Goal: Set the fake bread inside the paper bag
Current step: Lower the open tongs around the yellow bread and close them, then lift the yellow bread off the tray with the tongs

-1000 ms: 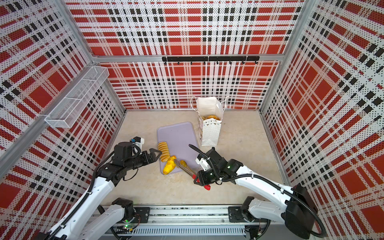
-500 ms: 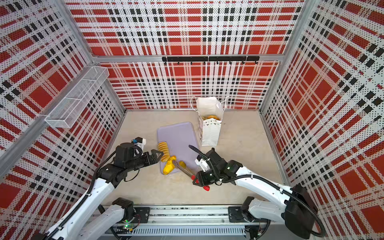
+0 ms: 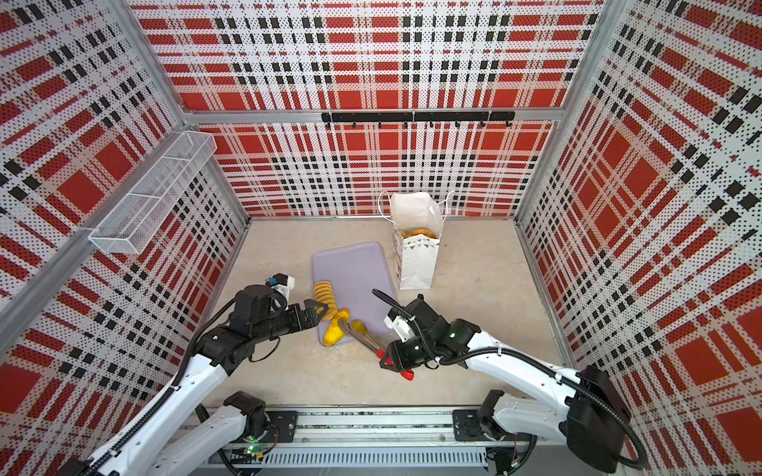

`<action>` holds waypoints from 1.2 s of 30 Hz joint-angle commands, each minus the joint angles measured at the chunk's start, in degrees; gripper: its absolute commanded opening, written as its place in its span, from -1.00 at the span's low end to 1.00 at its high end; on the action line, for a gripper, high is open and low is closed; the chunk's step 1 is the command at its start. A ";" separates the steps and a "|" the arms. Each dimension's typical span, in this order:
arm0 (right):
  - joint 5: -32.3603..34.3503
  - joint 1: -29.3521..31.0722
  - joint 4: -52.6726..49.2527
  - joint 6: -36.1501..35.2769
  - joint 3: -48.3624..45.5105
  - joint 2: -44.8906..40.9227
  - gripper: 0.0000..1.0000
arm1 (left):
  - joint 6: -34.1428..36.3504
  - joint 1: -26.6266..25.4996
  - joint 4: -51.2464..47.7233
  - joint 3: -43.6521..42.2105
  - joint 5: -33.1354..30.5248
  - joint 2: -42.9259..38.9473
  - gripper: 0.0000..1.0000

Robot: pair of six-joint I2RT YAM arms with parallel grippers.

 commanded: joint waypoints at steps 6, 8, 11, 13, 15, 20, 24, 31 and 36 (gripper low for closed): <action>-0.38 1.12 2.65 0.18 1.26 3.12 -0.31 | -0.49 -1.35 -1.07 0.19 -2.17 -0.09 0.96; -0.38 1.12 2.70 0.13 1.55 3.34 -0.32 | -0.56 -1.54 -1.08 0.19 -2.25 0.00 0.96; -0.39 1.12 2.98 0.02 2.08 3.76 -0.31 | -0.58 -1.55 -1.07 0.28 -2.43 0.24 0.96; -0.21 1.12 3.03 -0.39 2.55 4.27 -0.31 | -0.48 -1.55 -1.01 0.28 -2.43 0.53 0.96; 0.20 1.10 2.78 -1.11 3.07 5.04 -0.31 | -0.36 -1.54 -0.99 0.36 -2.39 0.65 0.96; 1.29 1.12 2.43 -2.42 3.38 6.74 -0.33 | -0.90 -1.23 -1.22 0.45 -4.36 -1.36 0.96; 2.07 1.12 2.91 -3.16 3.47 7.52 -0.39 | -0.76 -0.24 -1.11 0.45 -2.97 -1.05 0.96; 8.06 1.12 3.15 -4.02 2.48 5.63 -0.51 | -0.86 1.34 -0.97 0.46 -0.45 -0.99 0.96; 16.74 0.59 3.90 -5.07 0.23 -0.42 -0.56 | -5.76 1.35 7.00 -0.77 1.16 -5.20 0.96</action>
